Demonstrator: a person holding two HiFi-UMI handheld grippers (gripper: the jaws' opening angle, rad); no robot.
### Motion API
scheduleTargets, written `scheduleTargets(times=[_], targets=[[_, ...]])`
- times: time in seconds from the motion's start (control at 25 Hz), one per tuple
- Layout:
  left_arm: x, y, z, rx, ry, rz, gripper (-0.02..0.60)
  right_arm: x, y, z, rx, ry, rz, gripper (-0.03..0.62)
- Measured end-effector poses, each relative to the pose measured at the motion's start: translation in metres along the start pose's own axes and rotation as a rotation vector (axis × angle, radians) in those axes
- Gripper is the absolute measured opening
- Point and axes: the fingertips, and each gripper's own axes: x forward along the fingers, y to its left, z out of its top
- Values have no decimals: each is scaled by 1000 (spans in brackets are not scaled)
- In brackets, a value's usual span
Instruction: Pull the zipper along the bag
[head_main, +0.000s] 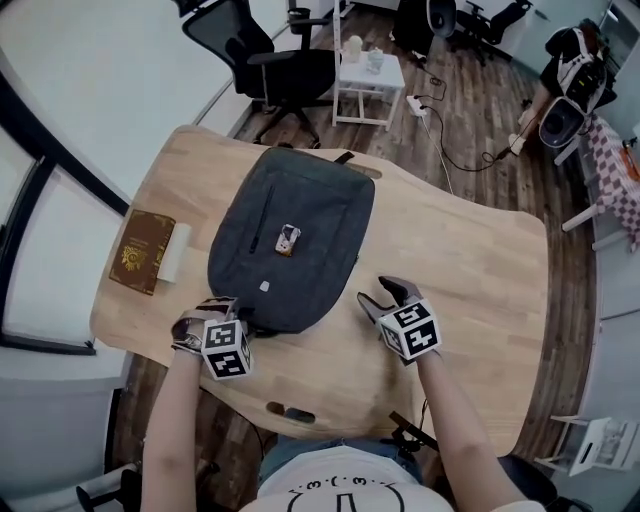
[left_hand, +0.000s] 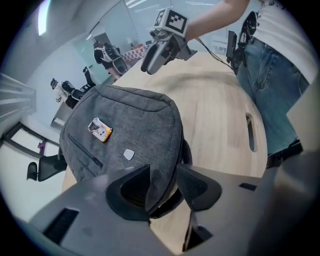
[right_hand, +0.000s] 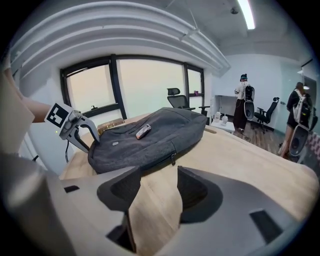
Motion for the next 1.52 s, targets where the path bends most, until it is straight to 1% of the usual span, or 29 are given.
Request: scheduleTargets(times=[0.08,0.16,0.28,0.36,0.52,0.6,0.68,0.84,0.92,0.96,1.08,1.16,1.32,1.44,1.52], targets=[[6,-2,0,29,10,-35,161,11,-7,0,-14,17,-3,278],[8,-3,0,47,18,-65,136,23,-15,0,-38,30,-8,275],[7,-2,0,40,24,-92,113,41,-26,2,-95,40,-34,261],[3,-2,1,38,19,-95,90,53,-31,1,-164,55,-56,256],[-3,-1,4,41,3,-103,80,76,-32,-6,-346,119,-64,254],[-3,0,4,42,5,-105,80,85,-33,-8,-411,133,-70,236],[-4,0,4,46,9,-103,80,91,-33,-5,-457,125,-67,212],[-6,1,4,41,8,-101,80,99,-29,1,-578,140,-28,172],[-5,1,4,34,6,-95,80,98,-29,1,-570,140,-17,158],[-4,1,4,32,5,-92,80,97,-29,1,-542,133,-15,121],[-3,0,3,24,0,-82,81,91,-31,0,-410,112,0,101],[-2,1,3,17,-3,-79,81,87,-31,-1,-347,106,20,95],[-1,1,3,1,-5,-71,81,77,-32,0,-310,99,32,94],[-1,0,4,-14,-13,-53,81,77,-32,-2,-269,119,34,92],[-1,0,5,-16,-18,-40,81,81,-33,-4,-246,130,21,92]])
